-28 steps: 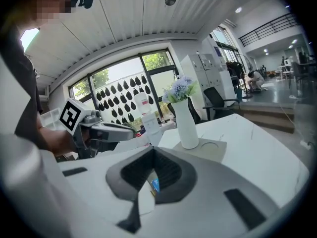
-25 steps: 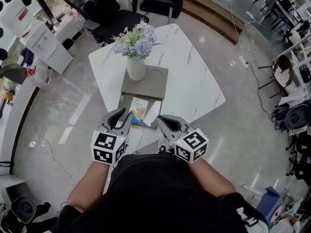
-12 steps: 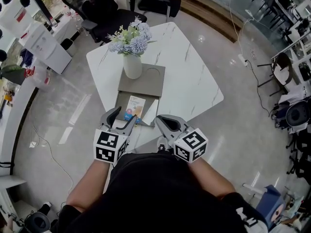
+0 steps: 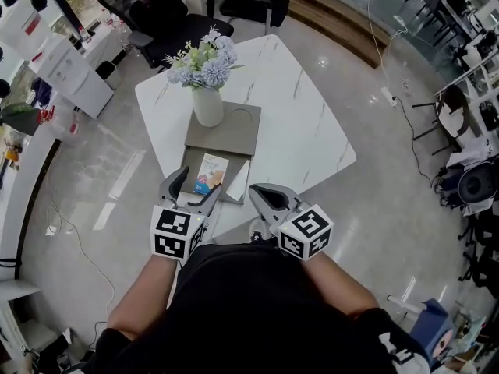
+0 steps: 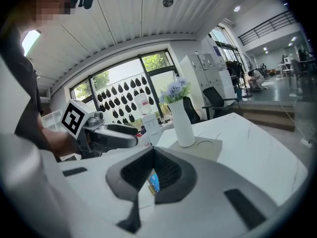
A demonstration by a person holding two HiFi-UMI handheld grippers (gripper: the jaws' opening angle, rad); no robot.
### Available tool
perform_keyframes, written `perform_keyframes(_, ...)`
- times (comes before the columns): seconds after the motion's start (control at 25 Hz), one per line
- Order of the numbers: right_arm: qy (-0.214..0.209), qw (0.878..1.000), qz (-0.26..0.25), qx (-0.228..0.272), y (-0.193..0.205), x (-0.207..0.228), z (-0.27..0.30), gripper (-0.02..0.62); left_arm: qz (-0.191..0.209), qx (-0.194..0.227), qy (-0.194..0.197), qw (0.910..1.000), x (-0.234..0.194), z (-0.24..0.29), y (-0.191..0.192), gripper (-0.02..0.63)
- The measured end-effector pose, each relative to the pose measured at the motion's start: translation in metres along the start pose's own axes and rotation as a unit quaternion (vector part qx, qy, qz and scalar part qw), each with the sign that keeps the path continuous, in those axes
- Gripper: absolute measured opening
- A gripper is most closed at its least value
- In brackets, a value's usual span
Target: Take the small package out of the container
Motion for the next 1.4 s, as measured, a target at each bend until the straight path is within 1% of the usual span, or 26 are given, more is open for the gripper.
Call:
perform_keyframes(0.28,-0.01,1.0,0.002,-0.009,-0.001,0.012,0.002,0.0,-0.005,-0.012,-0.02,0.9997,0.0,0.01,0.002,0.339)
perform_keyframes(0.68,-0.02,0.999,0.011,-0.025,0.001,0.033,0.005,0.0,0.008,-0.065,-0.039,0.9971,-0.007,0.047,0.014,0.373)
perform_keyframes(1.08,-0.019,0.999,0.025,-0.039,0.003,0.062,0.002,0.0,-0.009,-0.117,-0.055,0.9915,-0.013,0.088,0.039,0.383)
perform_keyframes(1.24,-0.013,0.998,0.032,-0.045,0.004,0.074,0.0,0.0,-0.017,-0.151,-0.057,0.9868,-0.016,0.111,0.059,0.387)
perform_keyframes(1.4,-0.016,0.998,0.034,-0.053,0.007,0.082,0.002,0.0,-0.022,-0.202,-0.058,0.9775,-0.025,0.138,0.092,0.394)
Point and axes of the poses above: the fingertips, and each gripper's own axes: z forward along the fingers, x to its right, y out of its underside, the point moved 10 cm from there along -z, backward along the fingers, and after that the axes turned 8 degrees about x, right-handed, at the moved point
